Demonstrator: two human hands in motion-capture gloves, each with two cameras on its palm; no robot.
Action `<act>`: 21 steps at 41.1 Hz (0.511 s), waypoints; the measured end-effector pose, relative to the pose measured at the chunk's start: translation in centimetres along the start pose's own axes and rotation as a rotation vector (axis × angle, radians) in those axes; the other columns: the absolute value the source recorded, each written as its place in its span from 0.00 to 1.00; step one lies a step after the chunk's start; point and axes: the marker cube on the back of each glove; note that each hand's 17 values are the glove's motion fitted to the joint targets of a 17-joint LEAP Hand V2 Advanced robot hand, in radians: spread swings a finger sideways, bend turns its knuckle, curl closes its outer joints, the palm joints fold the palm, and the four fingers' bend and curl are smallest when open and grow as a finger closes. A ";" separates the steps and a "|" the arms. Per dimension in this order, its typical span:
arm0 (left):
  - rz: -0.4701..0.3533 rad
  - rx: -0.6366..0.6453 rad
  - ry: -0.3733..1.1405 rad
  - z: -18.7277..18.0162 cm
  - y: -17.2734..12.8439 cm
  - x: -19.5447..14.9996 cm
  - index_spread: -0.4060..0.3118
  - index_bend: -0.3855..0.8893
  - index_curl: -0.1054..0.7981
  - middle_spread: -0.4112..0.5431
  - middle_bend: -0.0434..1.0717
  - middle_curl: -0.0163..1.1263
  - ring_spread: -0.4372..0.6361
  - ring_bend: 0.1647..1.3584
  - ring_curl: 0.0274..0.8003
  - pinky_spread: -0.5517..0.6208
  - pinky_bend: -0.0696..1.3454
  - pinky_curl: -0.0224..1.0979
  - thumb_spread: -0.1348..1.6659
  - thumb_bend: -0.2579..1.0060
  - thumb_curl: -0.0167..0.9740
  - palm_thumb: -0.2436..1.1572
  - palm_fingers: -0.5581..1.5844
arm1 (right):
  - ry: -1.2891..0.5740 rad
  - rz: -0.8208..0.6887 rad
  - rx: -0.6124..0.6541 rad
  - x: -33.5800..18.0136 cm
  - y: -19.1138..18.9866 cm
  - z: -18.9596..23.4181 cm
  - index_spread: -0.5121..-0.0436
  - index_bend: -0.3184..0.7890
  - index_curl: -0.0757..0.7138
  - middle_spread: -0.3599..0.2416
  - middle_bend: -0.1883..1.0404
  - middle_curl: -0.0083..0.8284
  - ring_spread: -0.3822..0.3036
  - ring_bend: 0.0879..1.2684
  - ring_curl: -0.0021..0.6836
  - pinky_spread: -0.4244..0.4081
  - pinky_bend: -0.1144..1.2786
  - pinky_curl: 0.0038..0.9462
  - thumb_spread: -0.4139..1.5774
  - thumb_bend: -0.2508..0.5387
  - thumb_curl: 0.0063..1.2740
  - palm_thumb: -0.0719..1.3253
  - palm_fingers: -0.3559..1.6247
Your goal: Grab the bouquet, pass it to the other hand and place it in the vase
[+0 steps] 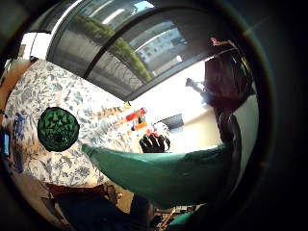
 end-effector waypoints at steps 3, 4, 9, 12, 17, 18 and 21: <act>-0.013 0.026 0.004 -0.4 -0.5 0.2 0.11 0.66 0.85 0.11 0.66 0.55 0.09 0.54 0.61 0.17 0.45 0.51 0.62 0.19 0.54 0.78 0.85 | -0.006 0.123 0.012 -0.1 0.6 -0.6 0.42 0.34 0.46 0.30 0.36 0.50 0.40 0.35 0.54 0.57 0.48 0.40 0.74 0.28 0.37 0.49 0.40; -0.016 0.034 0.002 -0.6 -0.7 0.2 0.11 0.66 0.86 0.11 0.66 0.55 0.09 0.54 0.61 0.17 0.45 0.51 0.62 0.19 0.54 0.77 0.85 | -0.001 0.159 0.015 -0.1 0.8 -0.7 0.42 0.34 0.45 0.30 0.36 0.49 0.41 0.35 0.54 0.57 0.48 0.40 0.74 0.28 0.37 0.49 0.40; -0.027 0.058 -0.017 -1.0 -1.2 -0.3 0.11 0.65 0.87 0.11 0.65 0.56 0.09 0.54 0.61 0.17 0.45 0.51 0.62 0.19 0.55 0.77 0.85 | 0.022 0.188 0.017 1.2 0.8 -1.3 0.40 0.35 0.41 0.36 0.35 0.49 0.43 0.35 0.53 0.61 0.49 0.39 0.75 0.29 0.36 0.49 0.38; -0.042 0.065 -0.019 -1.1 -1.5 -1.3 0.10 0.64 0.88 0.11 0.65 0.56 0.09 0.54 0.61 0.17 0.45 0.51 0.62 0.19 0.56 0.78 0.85 | 0.013 0.192 0.016 1.8 0.8 -1.4 0.40 0.36 0.40 0.32 0.34 0.48 0.44 0.35 0.52 0.62 0.49 0.39 0.75 0.29 0.35 0.48 0.37; -0.058 0.075 -0.034 -1.4 -1.9 -3.1 0.10 0.64 0.89 0.11 0.64 0.56 0.09 0.54 0.61 0.17 0.44 0.51 0.61 0.19 0.56 0.78 0.85 | -0.003 0.234 0.004 1.4 1.3 -1.2 0.40 0.37 0.37 0.32 0.34 0.48 0.45 0.35 0.51 0.64 0.49 0.39 0.76 0.29 0.34 0.48 0.37; -0.061 0.079 -0.038 -1.4 -2.0 -3.5 0.10 0.64 0.89 0.11 0.64 0.56 0.09 0.54 0.61 0.17 0.44 0.51 0.61 0.19 0.57 0.78 0.85 | -0.003 0.244 0.004 1.3 1.4 -1.2 0.40 0.37 0.37 0.32 0.34 0.47 0.45 0.35 0.51 0.64 0.49 0.38 0.76 0.29 0.34 0.48 0.37; -0.067 0.084 -0.047 -1.5 -2.7 -5.2 0.10 0.63 0.90 0.11 0.64 0.56 0.09 0.53 0.61 0.17 0.44 0.51 0.61 0.19 0.57 0.78 0.85 | 0.016 0.243 0.009 2.5 1.1 -1.2 0.39 0.37 0.36 0.33 0.34 0.48 0.45 0.35 0.51 0.65 0.49 0.38 0.76 0.29 0.34 0.48 0.37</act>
